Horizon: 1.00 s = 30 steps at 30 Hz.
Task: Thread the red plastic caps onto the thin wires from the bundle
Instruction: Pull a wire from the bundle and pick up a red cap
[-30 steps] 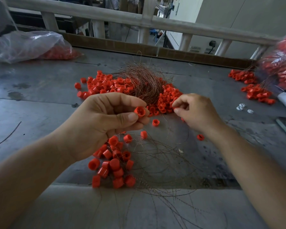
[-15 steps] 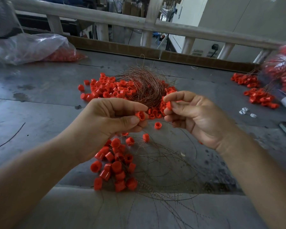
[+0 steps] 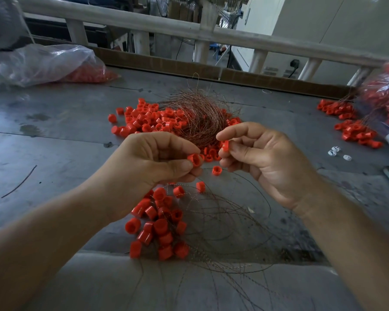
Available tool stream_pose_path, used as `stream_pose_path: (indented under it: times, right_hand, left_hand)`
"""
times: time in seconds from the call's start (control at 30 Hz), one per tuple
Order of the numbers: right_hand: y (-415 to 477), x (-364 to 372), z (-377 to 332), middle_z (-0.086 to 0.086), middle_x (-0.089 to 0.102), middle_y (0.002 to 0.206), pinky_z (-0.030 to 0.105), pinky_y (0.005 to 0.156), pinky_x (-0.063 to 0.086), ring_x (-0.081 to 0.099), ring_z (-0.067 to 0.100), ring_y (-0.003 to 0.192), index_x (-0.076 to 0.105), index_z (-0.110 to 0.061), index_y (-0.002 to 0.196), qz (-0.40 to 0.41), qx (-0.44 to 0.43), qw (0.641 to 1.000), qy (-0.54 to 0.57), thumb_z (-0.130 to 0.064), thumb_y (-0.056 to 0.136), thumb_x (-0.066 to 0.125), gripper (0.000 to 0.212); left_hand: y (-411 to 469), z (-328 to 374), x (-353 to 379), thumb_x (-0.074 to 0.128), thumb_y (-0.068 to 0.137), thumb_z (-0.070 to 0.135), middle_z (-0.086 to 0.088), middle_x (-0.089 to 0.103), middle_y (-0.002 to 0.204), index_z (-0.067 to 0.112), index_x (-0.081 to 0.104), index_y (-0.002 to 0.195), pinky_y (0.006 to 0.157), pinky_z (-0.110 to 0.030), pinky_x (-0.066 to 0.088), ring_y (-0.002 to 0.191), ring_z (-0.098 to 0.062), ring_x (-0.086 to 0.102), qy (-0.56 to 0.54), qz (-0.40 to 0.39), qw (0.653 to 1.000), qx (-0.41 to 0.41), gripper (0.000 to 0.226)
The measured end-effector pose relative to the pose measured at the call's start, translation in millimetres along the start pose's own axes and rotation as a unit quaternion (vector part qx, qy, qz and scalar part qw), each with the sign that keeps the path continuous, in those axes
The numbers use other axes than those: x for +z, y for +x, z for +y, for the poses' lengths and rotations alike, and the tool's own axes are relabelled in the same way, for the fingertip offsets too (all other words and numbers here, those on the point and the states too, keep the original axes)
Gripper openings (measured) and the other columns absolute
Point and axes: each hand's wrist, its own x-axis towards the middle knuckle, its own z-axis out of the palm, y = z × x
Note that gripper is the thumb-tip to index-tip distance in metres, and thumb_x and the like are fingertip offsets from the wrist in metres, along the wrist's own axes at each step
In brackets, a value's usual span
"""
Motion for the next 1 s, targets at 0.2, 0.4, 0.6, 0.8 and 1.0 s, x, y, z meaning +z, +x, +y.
stream_pose_path:
  times: [0.2,0.4,0.6,0.8,1.0]
  right_hand:
    - [0.8,-1.7,0.8,0.0,0.065,0.065,0.019,0.055,0.05,0.062,0.01,0.061,0.066,-0.013,0.081,-0.003,0.013,1.0,0.017,-0.015,0.068,0.056,0.017]
    - [-2.4,0.1,0.0,-0.002,0.064,0.067,0.02,0.063,0.052,0.062,0.01,0.065,0.065,-0.014,0.083,-0.004,-0.004,1.0,-0.009,-0.021,0.066,0.061,0.018]
    - [-4.5,8.7,3.2,-0.003,0.065,0.074,0.031,0.069,0.055,0.063,0.012,0.073,0.062,-0.02,0.082,0.031,-0.075,0.992,-0.101,-0.02,0.062,0.067,0.021]
    - [-6.2,13.9,5.7,-0.009,0.068,0.074,0.015,0.066,0.05,0.064,0.003,0.071,0.066,-0.021,0.083,-0.001,-0.121,0.986,-0.112,-0.014,0.064,0.068,0.02]
    - [-8.4,21.8,9.5,-0.007,0.067,0.08,0.017,0.07,0.051,0.065,0.006,0.075,0.065,-0.024,0.086,0.02,-0.161,0.97,-0.181,-0.017,0.066,0.071,0.022]
  left_hand:
    - [0.4,1.0,1.2,0.065,0.054,0.014,-0.006,0.073,0.075,0.023,0.075,0.074,0.061,-0.016,0.053,0.073,-0.017,0.071,0.003,0.002,1.0,-0.003,0.024]
    - [0.0,0.1,1.4,0.064,0.056,0.011,-0.007,0.073,0.073,0.022,0.075,0.075,0.061,-0.016,0.053,0.073,-0.017,0.071,0.003,0.002,1.0,-0.004,0.025]
    - [-0.9,0.0,1.6,0.064,0.056,0.011,-0.007,0.073,0.077,0.021,0.075,0.077,0.062,-0.016,0.053,0.073,-0.017,0.071,0.008,0.0,1.0,-0.001,0.026]
    - [-1.4,0.1,3.7,0.065,0.055,0.013,-0.006,0.073,0.074,0.021,0.075,0.079,0.061,-0.016,0.053,0.07,-0.015,0.07,0.01,0.008,1.0,0.006,0.028]
    - [-1.8,0.2,5.8,0.067,0.049,0.017,-0.002,0.072,0.068,0.024,0.075,0.075,0.058,-0.014,0.052,0.063,-0.011,0.069,0.009,0.021,1.0,0.007,0.028]
